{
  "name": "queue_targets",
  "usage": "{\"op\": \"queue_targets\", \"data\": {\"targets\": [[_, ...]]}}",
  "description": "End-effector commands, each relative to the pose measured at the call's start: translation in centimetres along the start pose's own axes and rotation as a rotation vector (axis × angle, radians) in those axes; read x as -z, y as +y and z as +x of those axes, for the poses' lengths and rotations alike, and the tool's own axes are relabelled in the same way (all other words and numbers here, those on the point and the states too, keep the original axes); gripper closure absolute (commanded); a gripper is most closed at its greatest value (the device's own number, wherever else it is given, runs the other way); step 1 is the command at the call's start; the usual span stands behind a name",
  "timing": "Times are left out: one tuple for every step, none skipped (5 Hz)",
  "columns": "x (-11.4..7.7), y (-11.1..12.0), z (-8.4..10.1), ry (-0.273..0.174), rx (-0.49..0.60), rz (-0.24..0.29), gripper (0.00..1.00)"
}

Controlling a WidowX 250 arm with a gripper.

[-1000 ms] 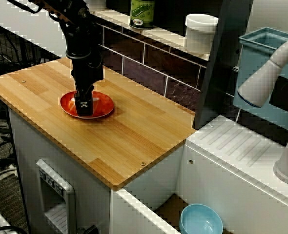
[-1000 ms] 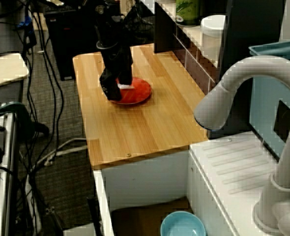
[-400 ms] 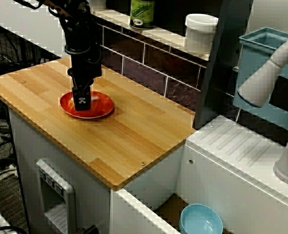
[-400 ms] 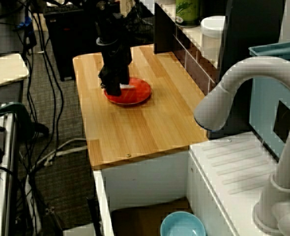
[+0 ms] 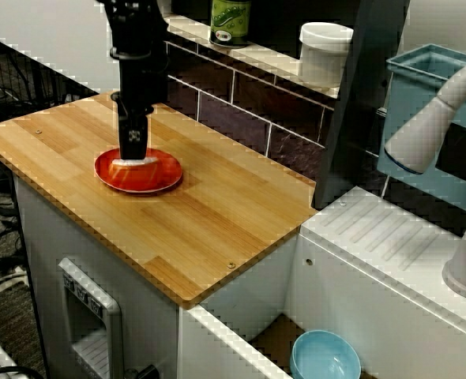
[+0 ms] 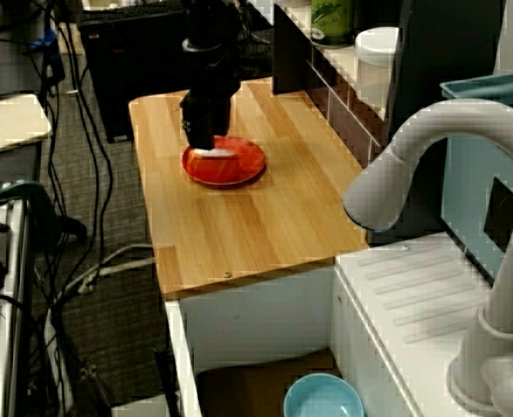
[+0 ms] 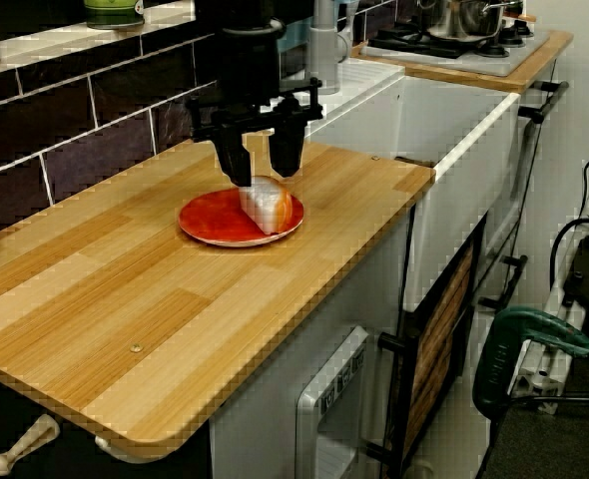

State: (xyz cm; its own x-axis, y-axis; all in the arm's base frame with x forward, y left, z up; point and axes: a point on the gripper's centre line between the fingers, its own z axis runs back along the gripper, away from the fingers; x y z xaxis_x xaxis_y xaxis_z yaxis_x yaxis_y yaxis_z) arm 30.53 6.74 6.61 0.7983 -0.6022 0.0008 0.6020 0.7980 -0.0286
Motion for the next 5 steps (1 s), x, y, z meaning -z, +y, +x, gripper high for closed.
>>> {"op": "queue_targets", "data": {"targets": [[-1.6,2.0,0.7,0.122,0.006,-0.1,1.0],[-1.5,1.5,0.4,0.12,0.01,-0.057,0.0],[-1.8,0.5,-0.2,0.094,0.021,-0.022,0.0],[-1.6,-0.2,-0.5,0.056,-0.014,0.065,0.0],[-1.2,-1.1,-0.9,0.03,-0.06,0.143,0.0]]}}
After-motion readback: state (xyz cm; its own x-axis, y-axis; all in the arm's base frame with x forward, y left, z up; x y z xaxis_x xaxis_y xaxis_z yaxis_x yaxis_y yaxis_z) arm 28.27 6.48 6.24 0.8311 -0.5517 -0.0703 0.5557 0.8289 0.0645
